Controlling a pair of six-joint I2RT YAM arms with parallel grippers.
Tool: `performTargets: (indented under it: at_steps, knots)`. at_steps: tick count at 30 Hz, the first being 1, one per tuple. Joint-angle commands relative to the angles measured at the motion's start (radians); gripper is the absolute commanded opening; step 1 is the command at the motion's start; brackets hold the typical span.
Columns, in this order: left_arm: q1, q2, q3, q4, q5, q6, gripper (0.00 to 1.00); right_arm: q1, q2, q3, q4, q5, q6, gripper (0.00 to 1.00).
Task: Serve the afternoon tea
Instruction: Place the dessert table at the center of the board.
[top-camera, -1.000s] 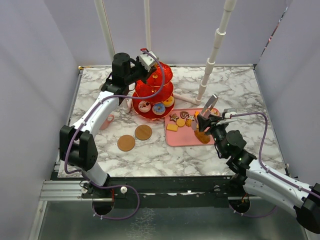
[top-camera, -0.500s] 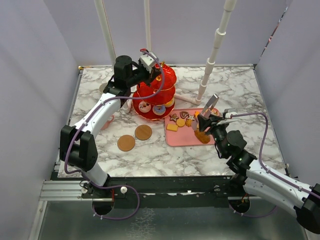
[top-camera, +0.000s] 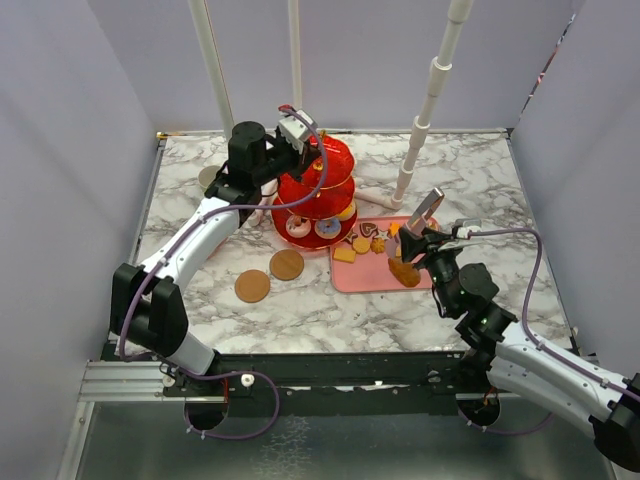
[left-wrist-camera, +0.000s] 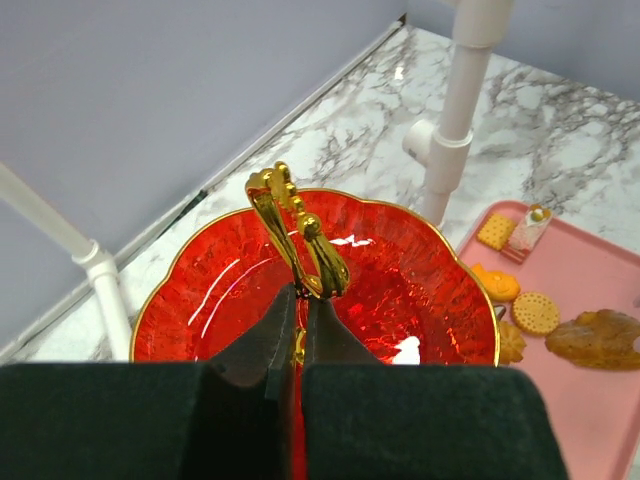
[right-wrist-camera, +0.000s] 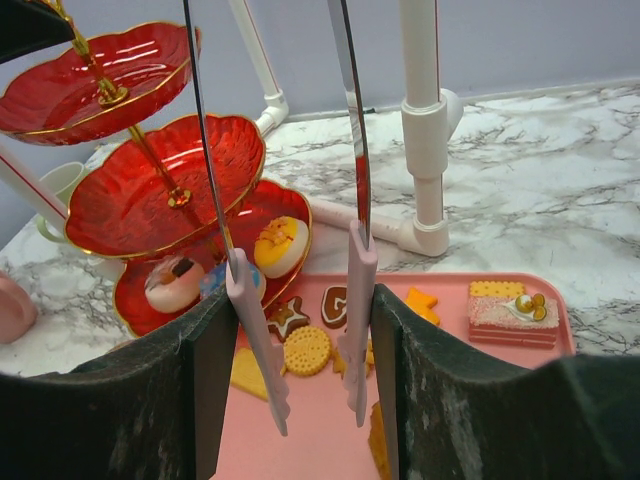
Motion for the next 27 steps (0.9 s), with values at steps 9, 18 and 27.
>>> performTargets:
  at_steps: [9,18,27]
  knots:
    - [0.002,-0.108,-0.12,0.058,-0.273,0.138,0.0,0.004,0.026,-0.012,0.022,0.001,0.007,0.54]
    - [0.006,-0.086,-0.121,0.163,-0.295,0.227,0.0,0.003,0.048,-0.004,0.028,-0.014,0.015,0.53]
    - [0.006,-0.078,-0.091,0.096,-0.295,0.233,0.31,0.004,0.043,-0.006,0.028,-0.01,0.019,0.53]
